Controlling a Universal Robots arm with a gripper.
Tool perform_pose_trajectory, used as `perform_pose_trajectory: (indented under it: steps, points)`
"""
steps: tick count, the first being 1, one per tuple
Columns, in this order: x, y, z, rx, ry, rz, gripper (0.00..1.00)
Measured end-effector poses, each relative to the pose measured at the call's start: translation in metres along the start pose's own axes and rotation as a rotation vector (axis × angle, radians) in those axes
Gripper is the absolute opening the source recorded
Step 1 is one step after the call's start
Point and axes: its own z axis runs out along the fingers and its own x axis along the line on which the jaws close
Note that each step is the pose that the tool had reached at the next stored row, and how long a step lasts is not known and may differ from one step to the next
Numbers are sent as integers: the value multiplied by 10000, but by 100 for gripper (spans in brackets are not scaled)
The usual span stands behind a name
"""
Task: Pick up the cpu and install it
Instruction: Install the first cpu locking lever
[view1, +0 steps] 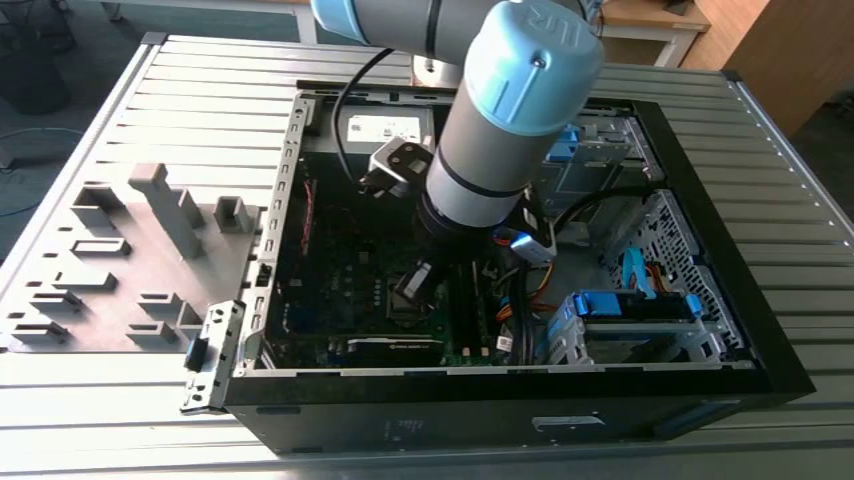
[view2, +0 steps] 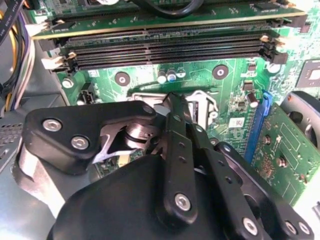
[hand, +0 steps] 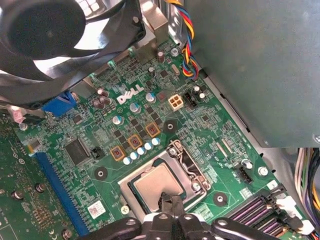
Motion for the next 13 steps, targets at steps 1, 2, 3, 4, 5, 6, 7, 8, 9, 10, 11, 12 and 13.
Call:
perform_pose_trajectory:
  steps: [1,2,3,4,5,6,7,8,9,10,11,12,13]
  points:
    - [3,3,0,2,-1,0,11]
    - [4,5,1,4,-2,0,11]
    - [4,5,1,4,-2,0,11]
    - [4,5,1,4,-2,-1,11]
    - [4,5,1,4,-2,2,11]
    - [3,1,1,4,-2,6,11]
    - [1,-4,1,5,-1,14,11]
    - [-2,-11,1,5,-2,20,11]
    - [-5,-19,2,4,-3,26,11]
    - [-8,-28,2,3,-4,34,11]
    - [-12,-39,3,0,-6,44,11]
    - [-15,-47,7,0,-10,54,11]
    - [-17,-54,10,0,-12,63,11]
